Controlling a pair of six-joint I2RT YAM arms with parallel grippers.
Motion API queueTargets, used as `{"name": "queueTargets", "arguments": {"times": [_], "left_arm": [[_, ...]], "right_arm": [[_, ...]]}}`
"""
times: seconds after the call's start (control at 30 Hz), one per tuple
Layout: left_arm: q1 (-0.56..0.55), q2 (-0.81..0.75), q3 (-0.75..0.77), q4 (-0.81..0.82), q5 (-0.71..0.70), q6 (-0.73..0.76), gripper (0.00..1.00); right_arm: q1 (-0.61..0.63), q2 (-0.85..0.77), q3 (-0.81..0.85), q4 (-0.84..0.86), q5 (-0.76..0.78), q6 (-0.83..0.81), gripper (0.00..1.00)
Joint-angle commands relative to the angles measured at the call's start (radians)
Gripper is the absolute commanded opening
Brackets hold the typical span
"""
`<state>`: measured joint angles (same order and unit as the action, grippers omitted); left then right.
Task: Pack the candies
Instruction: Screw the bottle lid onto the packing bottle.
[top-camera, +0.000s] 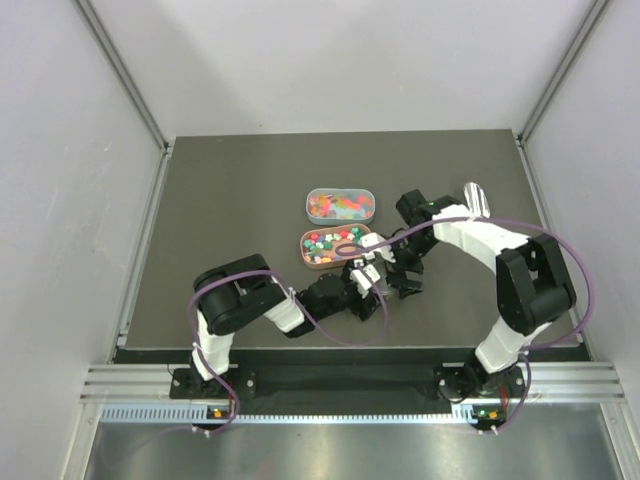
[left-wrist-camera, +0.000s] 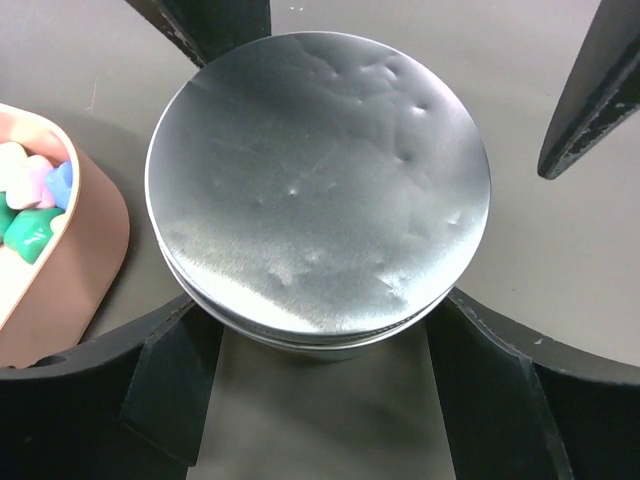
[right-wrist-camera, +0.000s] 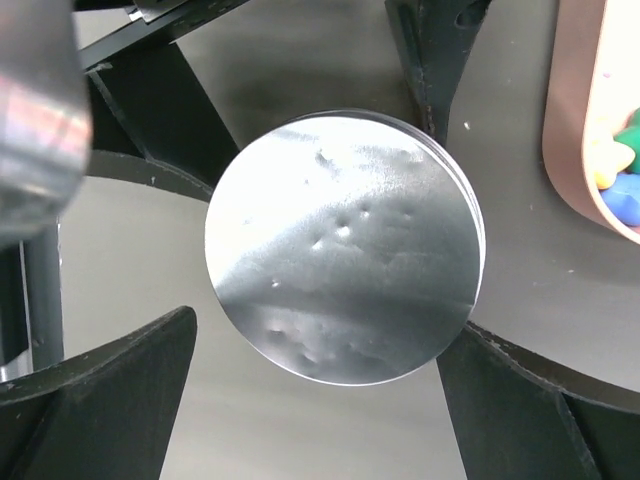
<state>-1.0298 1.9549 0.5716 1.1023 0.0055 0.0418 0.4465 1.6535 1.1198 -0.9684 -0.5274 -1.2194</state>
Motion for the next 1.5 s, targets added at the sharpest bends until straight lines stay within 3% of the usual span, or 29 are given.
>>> {"name": "queueTargets", "arguments": {"times": [0.0, 0.4, 0.77, 0.83, 0.97, 1.07, 1.1, 1.23, 1.27, 1.3, 1.33, 1.47], "left_arm": [[0.010, 0.053, -0.045, -0.193, -0.076, 0.063, 0.80], [0.010, 0.062, -0.039, -0.203, -0.064, 0.063, 0.80], [0.011, 0.075, -0.013, -0.252, -0.044, 0.055, 0.79], [0.011, 0.075, -0.007, -0.266, -0.042, 0.056, 0.78], [0.013, 0.082, -0.001, -0.277, -0.036, 0.053, 0.77], [0.014, 0.087, 0.002, -0.277, -0.032, 0.050, 0.76], [0.014, 0.088, 0.002, -0.277, -0.027, 0.047, 0.75], [0.014, 0.087, 0.002, -0.285, -0.022, 0.040, 0.73], [0.014, 0.085, 0.004, -0.291, -0.022, 0.041, 0.73], [0.014, 0.081, 0.007, -0.298, -0.018, 0.041, 0.73], [0.014, 0.078, 0.008, -0.308, -0.010, 0.043, 0.73], [0.022, 0.065, 0.017, -0.337, 0.071, 0.032, 0.71]], "right_arm": [[-0.077, 0.063, 0.034, -0.096, 0.080, -0.042, 1.00], [-0.132, 0.221, 0.166, -0.067, 0.072, -0.037, 1.00], [-0.196, 0.109, 0.255, -0.171, -0.068, -0.209, 0.97], [-0.201, 0.091, 0.282, -0.188, -0.079, -0.207, 0.92], [-0.206, 0.040, 0.350, -0.205, -0.121, -0.210, 0.69], [-0.204, 0.023, 0.374, -0.236, -0.190, -0.236, 0.62], [-0.203, 0.026, 0.377, -0.249, -0.227, -0.249, 0.53], [-0.186, 0.052, 0.359, -0.309, -0.287, -0.291, 0.45], [-0.181, 0.063, 0.356, -0.317, -0.296, -0.298, 0.40], [-0.169, 0.068, 0.351, -0.319, -0.313, -0.295, 0.25], [-0.163, 0.071, 0.351, -0.326, -0.316, -0.299, 0.21], [-0.124, 0.091, 0.353, -0.325, -0.318, -0.308, 0.18]]}}
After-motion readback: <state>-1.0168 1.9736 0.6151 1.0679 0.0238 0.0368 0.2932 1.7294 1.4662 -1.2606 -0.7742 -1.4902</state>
